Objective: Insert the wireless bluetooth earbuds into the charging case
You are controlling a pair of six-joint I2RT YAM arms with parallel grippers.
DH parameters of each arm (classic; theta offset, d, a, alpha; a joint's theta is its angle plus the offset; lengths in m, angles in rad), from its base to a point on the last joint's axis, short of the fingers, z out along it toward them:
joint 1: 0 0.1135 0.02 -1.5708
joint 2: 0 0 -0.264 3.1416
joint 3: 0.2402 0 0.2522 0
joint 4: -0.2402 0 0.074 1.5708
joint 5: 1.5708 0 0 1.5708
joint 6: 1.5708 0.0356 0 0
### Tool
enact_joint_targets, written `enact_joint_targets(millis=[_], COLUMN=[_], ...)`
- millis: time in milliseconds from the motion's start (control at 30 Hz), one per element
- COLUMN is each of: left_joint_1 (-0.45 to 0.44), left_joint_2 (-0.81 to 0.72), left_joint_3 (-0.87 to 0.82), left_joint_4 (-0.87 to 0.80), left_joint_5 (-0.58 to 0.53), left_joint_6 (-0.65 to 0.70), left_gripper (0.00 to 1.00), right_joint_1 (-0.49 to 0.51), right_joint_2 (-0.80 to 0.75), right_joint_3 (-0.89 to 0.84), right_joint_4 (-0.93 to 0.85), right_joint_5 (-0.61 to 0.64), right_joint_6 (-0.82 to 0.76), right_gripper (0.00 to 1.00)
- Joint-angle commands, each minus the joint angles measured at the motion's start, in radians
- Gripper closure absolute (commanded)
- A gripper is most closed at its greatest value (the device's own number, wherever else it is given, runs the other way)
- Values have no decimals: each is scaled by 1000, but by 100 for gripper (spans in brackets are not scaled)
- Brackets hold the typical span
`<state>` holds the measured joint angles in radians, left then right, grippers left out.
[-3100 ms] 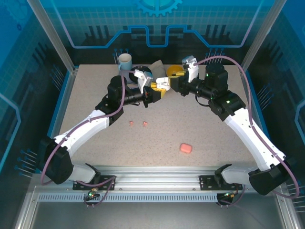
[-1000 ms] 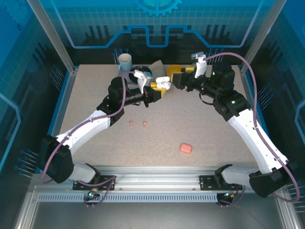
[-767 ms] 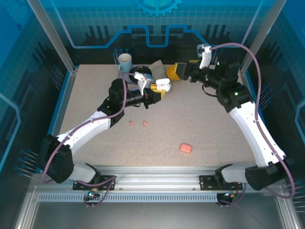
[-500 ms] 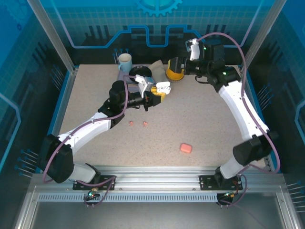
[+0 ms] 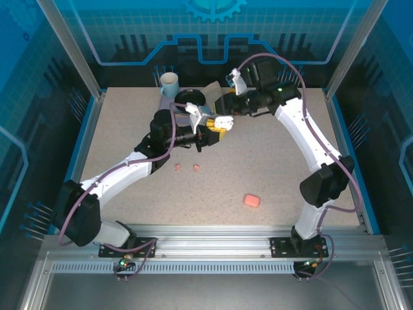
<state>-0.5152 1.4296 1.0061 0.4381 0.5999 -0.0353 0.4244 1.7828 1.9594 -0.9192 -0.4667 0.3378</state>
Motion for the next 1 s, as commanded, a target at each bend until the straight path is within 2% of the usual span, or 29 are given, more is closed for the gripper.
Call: enact_joint_targets(millis=[0, 167, 333, 533, 667, 767, 833, 967], left_joint_1=[7, 16, 15, -4, -39, -51, -60, -71], left_joint_2=[30, 68, 167, 400, 583, 743, 833, 936], left_joint_3=[47, 69, 129, 281, 381, 532, 624, 760], left_joint_4=[5, 7, -56, -196, -207, -318, -363, -518], left_joint_5=[-3, -3, 2, -17, -30, -18, -7, -54], left_joint_6=[-5, -50, -100, -333, -511, -644, -692, -718], left_gripper=[100, 100, 100, 100, 100, 100, 100, 100], right_joint_1=[34, 73, -45, -180, -229, -241, -245, -245], right_joint_2=[-120, -247, -345, -404, -428, -434, -433, -418], right_joint_3=[-56, -182, -373, -625, -738, -783, -799, -824], right_joint_4=[-81, -64, 60, 178, 220, 229, 229, 222], right_joint_5=[62, 226, 286, 350, 388, 413, 426, 454], right_joint_6=[-56, -51, 124, 297, 353, 363, 369, 388], right_gripper=[54, 52, 49, 48, 48, 47, 47, 46])
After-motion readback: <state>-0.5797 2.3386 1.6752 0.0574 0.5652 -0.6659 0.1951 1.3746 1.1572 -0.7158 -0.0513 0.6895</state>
